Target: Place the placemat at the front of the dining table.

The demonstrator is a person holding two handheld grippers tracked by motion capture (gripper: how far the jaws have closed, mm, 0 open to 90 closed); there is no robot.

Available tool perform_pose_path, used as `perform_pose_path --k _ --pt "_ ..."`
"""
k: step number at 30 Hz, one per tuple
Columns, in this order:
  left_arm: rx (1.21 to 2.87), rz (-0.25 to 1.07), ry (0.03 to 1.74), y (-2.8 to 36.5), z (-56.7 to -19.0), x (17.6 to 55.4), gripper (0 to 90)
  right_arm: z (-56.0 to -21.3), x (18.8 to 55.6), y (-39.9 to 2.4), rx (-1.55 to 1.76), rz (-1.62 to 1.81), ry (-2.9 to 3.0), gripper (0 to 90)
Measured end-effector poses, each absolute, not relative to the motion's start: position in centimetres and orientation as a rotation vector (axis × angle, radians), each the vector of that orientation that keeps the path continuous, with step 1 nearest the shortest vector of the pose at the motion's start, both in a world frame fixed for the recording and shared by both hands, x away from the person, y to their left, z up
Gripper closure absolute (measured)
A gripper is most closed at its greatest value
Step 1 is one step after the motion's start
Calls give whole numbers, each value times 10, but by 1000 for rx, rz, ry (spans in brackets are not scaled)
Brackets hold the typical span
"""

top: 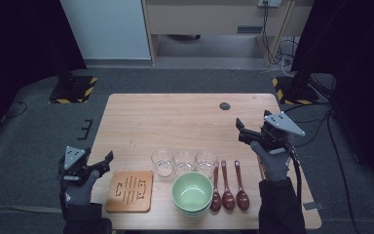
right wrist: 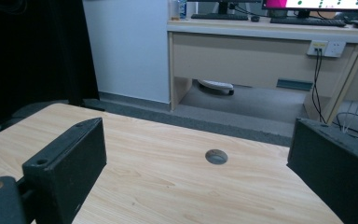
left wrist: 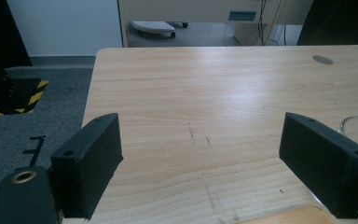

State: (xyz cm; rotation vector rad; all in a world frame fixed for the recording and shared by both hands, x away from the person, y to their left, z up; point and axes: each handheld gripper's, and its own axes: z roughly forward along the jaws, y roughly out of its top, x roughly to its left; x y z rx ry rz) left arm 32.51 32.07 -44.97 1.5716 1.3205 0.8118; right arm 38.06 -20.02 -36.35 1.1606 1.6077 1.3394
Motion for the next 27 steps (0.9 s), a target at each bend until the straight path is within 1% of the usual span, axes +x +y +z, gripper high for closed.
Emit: perform_pose_path --k 12,27 --pt "1588 822 1314 320 -451 325 113 -347 384 -149 1088 1373 1658 33" --pt "1618 811 1323 321 -460 329 96 -341 384 -86 988 1410 1740 24"
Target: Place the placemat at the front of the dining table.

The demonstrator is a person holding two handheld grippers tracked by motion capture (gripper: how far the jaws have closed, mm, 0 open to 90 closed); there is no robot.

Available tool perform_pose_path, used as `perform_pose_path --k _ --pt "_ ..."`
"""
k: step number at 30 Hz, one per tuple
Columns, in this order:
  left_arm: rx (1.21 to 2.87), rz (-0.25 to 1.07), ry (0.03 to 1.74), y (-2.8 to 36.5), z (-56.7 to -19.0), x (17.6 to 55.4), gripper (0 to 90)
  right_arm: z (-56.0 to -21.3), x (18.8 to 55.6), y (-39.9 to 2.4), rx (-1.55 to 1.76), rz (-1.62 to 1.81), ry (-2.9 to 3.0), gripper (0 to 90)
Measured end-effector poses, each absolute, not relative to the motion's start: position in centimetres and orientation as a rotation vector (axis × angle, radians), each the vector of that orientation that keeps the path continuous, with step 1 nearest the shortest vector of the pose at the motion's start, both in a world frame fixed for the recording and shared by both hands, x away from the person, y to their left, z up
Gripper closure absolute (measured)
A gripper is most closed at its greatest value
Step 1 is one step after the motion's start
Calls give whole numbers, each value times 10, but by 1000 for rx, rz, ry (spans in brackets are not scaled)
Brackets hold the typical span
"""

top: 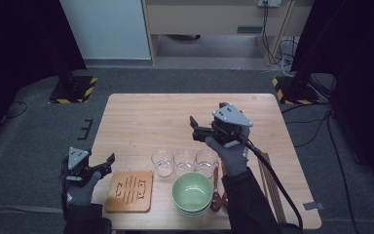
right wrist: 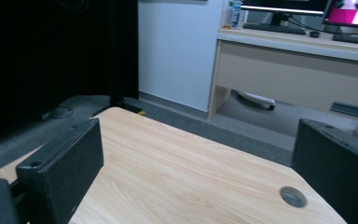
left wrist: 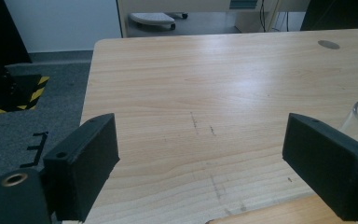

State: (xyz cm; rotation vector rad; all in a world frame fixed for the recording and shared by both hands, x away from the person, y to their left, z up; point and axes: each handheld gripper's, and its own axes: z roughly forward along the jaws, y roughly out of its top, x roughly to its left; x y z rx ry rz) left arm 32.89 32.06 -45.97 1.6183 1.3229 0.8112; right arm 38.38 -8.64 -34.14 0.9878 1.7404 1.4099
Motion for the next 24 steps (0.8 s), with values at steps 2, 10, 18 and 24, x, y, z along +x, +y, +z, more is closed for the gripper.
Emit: perform_pose_path --k 2,10,18,24 --pt "1618 808 1326 321 -460 329 95 -341 382 -79 977 1418 1750 23" --pt "1625 800 1330 324 -464 331 95 -345 380 -50 948 1445 1789 23" --pt "1630 793 1337 325 -467 333 94 -346 376 -24 918 1461 1832 19" --pt "1633 791 1335 325 -469 334 94 -348 371 -4 905 1479 1854 10"
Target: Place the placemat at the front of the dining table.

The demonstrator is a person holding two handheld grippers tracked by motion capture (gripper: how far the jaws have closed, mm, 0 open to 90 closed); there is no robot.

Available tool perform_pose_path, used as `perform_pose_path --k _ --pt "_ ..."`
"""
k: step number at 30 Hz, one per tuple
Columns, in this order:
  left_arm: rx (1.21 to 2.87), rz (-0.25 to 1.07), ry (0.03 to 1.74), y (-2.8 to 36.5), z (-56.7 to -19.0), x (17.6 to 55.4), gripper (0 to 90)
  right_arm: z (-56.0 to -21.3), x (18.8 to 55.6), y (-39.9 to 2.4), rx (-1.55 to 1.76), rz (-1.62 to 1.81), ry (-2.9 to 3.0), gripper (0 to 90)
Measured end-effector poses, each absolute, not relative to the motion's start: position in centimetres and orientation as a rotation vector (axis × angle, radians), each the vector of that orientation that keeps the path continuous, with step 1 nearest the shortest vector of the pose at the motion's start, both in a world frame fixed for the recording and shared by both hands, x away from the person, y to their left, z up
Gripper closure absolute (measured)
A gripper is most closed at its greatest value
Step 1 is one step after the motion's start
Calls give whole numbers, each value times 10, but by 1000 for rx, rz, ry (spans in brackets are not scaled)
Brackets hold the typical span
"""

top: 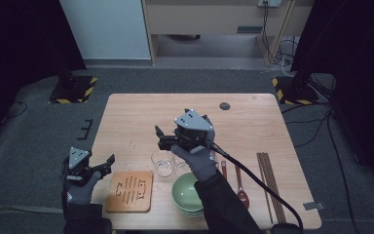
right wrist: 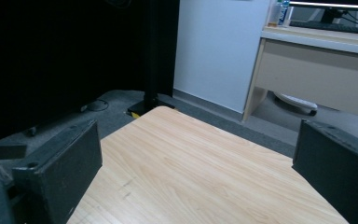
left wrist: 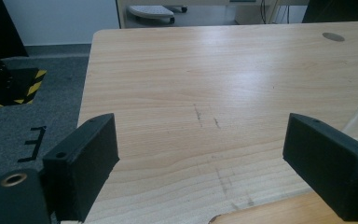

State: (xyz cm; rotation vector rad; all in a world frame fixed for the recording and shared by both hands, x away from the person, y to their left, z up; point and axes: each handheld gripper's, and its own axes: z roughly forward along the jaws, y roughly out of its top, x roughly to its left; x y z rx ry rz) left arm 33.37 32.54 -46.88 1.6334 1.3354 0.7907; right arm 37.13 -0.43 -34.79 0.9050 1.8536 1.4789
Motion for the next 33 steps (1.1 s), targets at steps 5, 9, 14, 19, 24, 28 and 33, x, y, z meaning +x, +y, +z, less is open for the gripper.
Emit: perform_pose_path --k 5,9,14,19,24,28,33 --pt "1636 789 1332 325 -470 334 95 -352 365 15 878 1501 1888 4" --pt "1631 791 1331 326 -469 334 96 -357 361 30 867 1511 1911 5" --pt "1628 791 1330 327 -469 334 96 -363 358 47 877 1529 1932 8" --pt "1628 790 1331 327 -470 334 97 -371 353 59 888 1544 1951 13" --pt "1637 786 1330 327 -471 335 97 -385 347 69 909 1547 1991 11" --pt "1646 778 1330 327 -473 336 97 -397 341 77 910 1541 2029 9" --pt "1652 775 1333 327 -474 336 97 -411 336 85 937 1526 2078 10"
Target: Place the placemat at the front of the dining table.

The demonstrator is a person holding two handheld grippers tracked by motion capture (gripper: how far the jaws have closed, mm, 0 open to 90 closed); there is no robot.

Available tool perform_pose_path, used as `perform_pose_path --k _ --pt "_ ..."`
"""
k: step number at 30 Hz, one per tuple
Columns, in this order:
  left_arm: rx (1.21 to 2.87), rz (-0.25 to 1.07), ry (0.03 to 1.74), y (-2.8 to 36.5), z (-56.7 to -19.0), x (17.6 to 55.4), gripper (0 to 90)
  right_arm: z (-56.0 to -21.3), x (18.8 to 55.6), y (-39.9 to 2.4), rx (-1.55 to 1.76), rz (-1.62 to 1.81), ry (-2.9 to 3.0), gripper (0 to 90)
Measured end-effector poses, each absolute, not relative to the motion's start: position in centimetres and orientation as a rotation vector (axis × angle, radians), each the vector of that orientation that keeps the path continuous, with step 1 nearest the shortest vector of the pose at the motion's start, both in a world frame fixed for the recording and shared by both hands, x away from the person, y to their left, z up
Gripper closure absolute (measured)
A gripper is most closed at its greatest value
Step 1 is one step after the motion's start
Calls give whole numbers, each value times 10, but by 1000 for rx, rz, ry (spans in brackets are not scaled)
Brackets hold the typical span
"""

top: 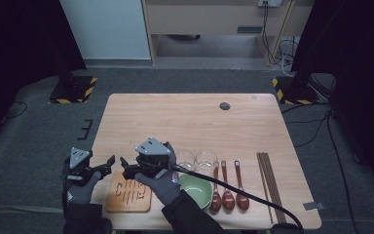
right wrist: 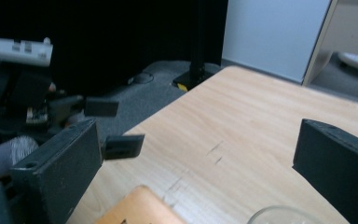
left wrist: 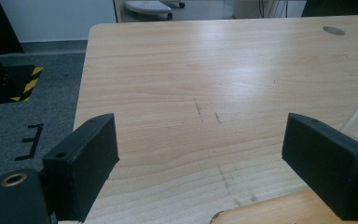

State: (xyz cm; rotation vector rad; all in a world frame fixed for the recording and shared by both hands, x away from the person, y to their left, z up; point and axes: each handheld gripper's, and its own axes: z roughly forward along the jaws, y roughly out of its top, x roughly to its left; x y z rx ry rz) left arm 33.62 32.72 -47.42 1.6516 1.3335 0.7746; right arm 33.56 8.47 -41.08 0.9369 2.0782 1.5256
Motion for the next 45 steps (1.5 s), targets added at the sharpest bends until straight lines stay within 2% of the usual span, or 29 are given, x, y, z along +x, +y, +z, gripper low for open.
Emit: perform_pose_path --k 25,45 --pt "1767 730 1320 310 -492 341 95 -480 314 106 997 1393 2276 24" --pt "1895 642 1315 300 -514 339 93 -511 310 112 1019 1284 2340 23"
